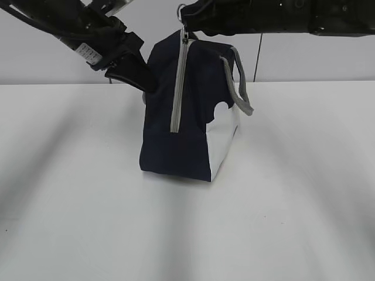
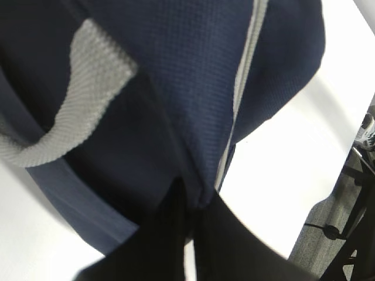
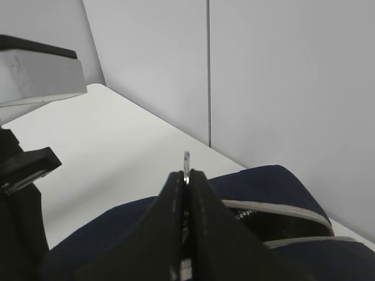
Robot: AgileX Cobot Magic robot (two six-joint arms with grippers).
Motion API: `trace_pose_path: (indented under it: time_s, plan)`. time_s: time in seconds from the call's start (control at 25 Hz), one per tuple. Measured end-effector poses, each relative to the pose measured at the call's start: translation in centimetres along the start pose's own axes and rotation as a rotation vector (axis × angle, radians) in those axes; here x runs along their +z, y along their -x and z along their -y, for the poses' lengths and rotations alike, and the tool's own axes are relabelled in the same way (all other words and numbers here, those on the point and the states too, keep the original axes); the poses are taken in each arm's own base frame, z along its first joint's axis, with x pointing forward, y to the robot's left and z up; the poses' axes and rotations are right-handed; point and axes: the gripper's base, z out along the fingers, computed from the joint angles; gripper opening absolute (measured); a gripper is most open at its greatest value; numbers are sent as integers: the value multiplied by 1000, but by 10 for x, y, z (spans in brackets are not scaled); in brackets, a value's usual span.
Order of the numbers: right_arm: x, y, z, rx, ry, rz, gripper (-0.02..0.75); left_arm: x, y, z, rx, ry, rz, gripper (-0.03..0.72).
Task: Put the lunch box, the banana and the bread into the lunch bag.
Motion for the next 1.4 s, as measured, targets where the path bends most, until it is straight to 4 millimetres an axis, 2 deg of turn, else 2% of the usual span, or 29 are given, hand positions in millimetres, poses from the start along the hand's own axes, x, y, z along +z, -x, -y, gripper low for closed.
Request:
trace_pose_path:
  time_s: [0.2,0.52,0.84,1.24,1.4]
  plan:
    - [1,4,1,-18,11,5,-16,0,0,-1,2,6,-1,2]
    - [-8,13,2,-93,6,-3,-16,5,-1,-4,-7,-1,-13,1]
    - [-16,8,30,-26,-3,-1,-16,8,0,-4,-7,1,-8,1]
    - [10,-3,50,34,22,3,-16,18,2,8,31,0,-28,1]
    - [17,-8,64,71,26,1,-16,20,2,10,37,-2,-34,1]
